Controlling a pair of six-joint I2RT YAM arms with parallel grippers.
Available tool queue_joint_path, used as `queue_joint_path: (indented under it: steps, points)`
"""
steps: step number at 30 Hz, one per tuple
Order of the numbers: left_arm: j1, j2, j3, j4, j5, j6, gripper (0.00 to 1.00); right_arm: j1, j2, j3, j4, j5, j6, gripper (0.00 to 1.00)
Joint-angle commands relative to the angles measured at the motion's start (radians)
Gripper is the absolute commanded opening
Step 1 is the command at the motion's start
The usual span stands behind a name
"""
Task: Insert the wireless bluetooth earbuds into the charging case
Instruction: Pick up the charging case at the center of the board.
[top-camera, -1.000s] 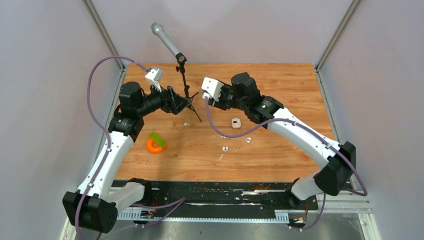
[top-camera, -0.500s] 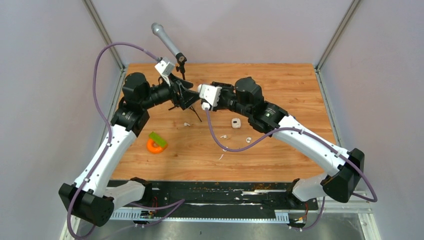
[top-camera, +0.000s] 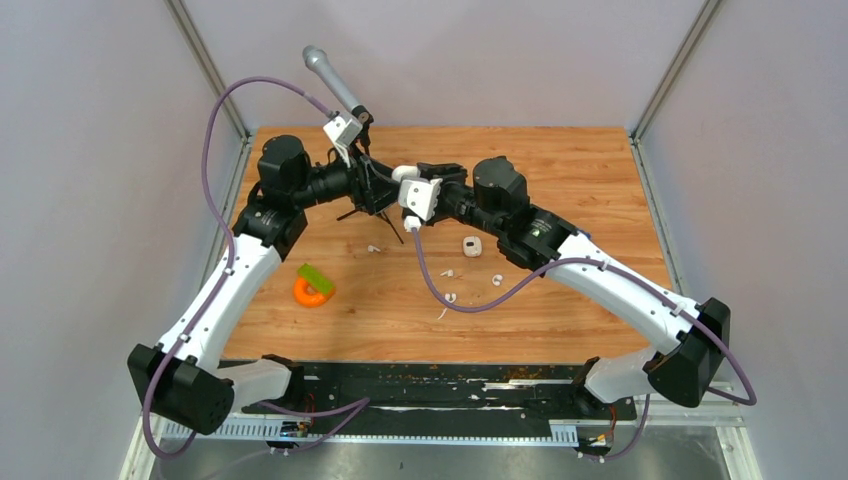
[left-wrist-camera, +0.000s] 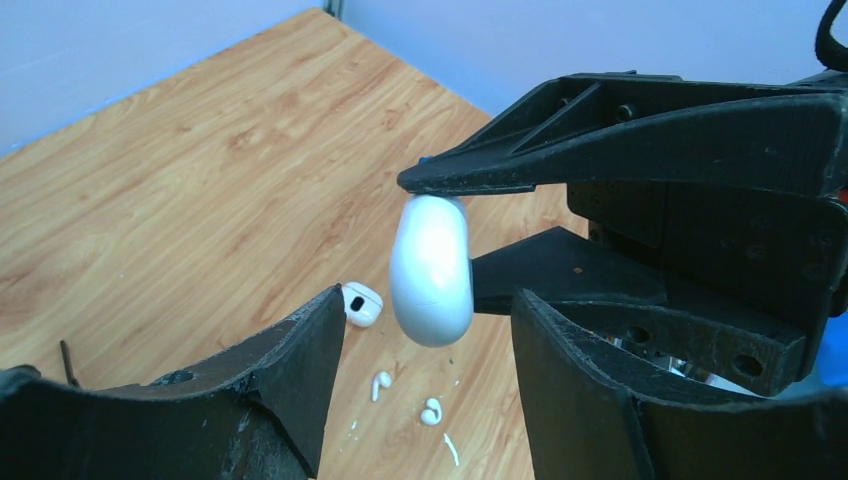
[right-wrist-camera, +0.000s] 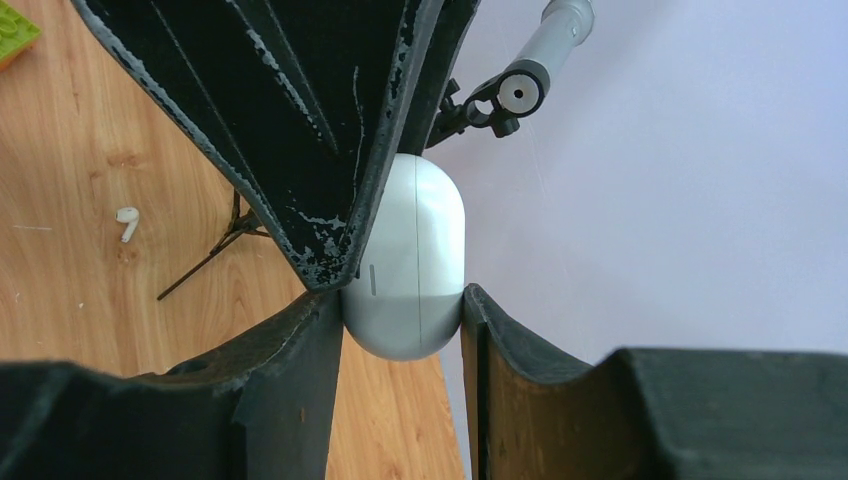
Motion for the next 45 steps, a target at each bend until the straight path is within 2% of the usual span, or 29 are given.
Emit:
queue_joint_path:
  steps: [1,12,17,24,26,28,29,30,33,37,40,42,45]
  points:
    - [-0.004,0.005,0.052,0.034,0.060,0.006,0.68,0.007,-0.040,0.001,0.038,-0.028,-0.052,0.03]
    - [-0.004,0.044,0.071,0.063,0.099,-0.040,0.64,0.017,-0.054,-0.008,0.041,-0.030,-0.078,0.04]
    - [-0.004,0.053,0.072,0.077,0.109,-0.047,0.58,0.017,-0.054,-0.008,0.042,-0.027,-0.079,0.05]
    - [-0.005,0.064,0.070,0.088,0.132,-0.060,0.35,0.017,-0.054,-0.011,0.044,-0.015,-0.064,0.08]
    - [-0.004,0.066,0.067,0.112,0.139,-0.064,0.27,0.017,-0.052,-0.008,0.026,-0.012,-0.056,0.19]
    - [-0.004,0.065,0.060,0.120,0.149,-0.056,0.18,0.016,-0.048,0.008,-0.016,-0.015,-0.039,0.53]
    - [-0.004,0.063,0.052,0.122,0.152,-0.044,0.13,0.012,-0.043,0.026,-0.057,-0.024,-0.024,0.66]
    - [-0.003,0.059,0.038,0.129,0.156,-0.032,0.10,0.002,-0.036,0.052,-0.105,-0.042,-0.006,0.74]
    - [0.002,0.037,-0.015,0.152,0.170,0.017,0.07,-0.035,-0.012,0.152,-0.287,-0.130,0.075,0.83]
    - [0.005,-0.006,-0.090,0.180,0.172,0.093,0.07,-0.145,0.055,0.363,-0.567,-0.334,0.200,0.84]
    - [0.004,-0.053,-0.187,0.299,0.184,0.126,0.08,-0.247,0.154,0.570,-0.804,-0.514,0.270,0.83]
    - [0.004,-0.090,-0.273,0.401,0.191,0.141,0.08,-0.297,0.236,0.720,-0.992,-0.664,0.212,0.81]
    - [-0.006,-0.117,-0.333,0.466,0.205,0.201,0.10,-0.306,0.336,0.887,-1.236,-0.775,0.078,0.76]
